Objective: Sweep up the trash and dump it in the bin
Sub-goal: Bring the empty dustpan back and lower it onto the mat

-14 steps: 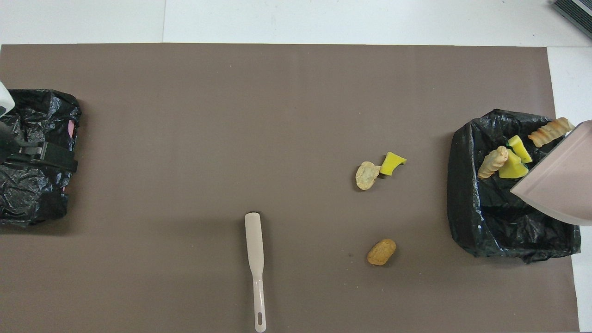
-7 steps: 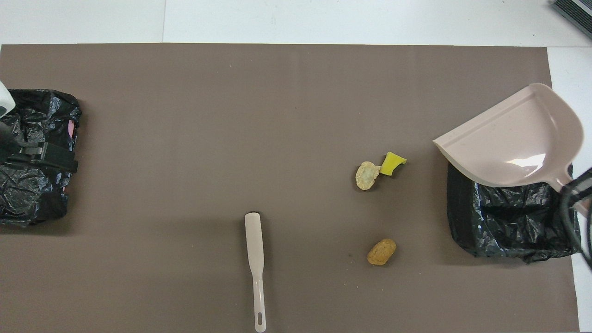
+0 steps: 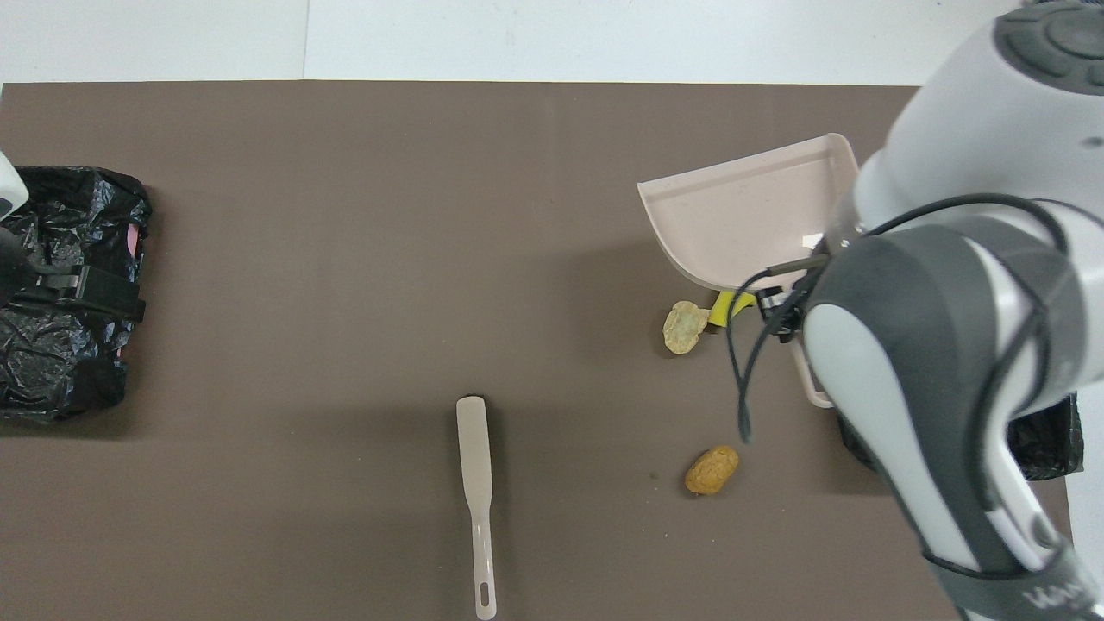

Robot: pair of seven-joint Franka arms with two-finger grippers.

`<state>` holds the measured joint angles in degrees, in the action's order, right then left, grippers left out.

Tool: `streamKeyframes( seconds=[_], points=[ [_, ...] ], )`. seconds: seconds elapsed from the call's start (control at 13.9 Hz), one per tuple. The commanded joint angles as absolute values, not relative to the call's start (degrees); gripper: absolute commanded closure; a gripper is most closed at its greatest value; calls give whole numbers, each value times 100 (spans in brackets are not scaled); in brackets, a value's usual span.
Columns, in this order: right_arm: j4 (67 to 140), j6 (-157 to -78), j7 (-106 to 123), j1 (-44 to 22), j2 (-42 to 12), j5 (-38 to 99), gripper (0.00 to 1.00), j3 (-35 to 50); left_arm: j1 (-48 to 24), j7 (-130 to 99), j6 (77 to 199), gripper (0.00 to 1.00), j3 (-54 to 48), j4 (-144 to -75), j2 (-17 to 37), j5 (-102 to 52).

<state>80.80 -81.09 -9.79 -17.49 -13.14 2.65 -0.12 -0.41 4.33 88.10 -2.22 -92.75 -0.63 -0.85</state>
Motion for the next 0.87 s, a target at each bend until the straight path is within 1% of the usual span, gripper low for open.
streamKeyframes(
  seconds=[0.0,0.07,0.22,0.43,0.58,0.79],
  points=[
    [8016,-8969,-1930,-2161,-1827,780,100,-53,-53,501,8815,0,-211,-9439,-202,9],
    [8016,-9322,-2229,-2232,-1976,948,100,-53,-53,501,8815,0,-211,-9439,-202,9],
    [8016,-10024,-2748,-2678,-2310,1177,100,-53,-53,501,8815,0,-211,-9448,-202,9],
    [7963,-10852,-3322,-3154,-2811,1406,100,-53,-53,501,8824,0,-211,-9457,-211,9],
    [7963,-11178,-3322,-3540,-3119,1398,100,-53,-53,501,8833,0,-211,-9457,-211,9],
    [7954,-11197,-3243,-3586,-3243,1345,100,-53,-53,501,8842,0,-211,-9457,-211,9]
  ],
)
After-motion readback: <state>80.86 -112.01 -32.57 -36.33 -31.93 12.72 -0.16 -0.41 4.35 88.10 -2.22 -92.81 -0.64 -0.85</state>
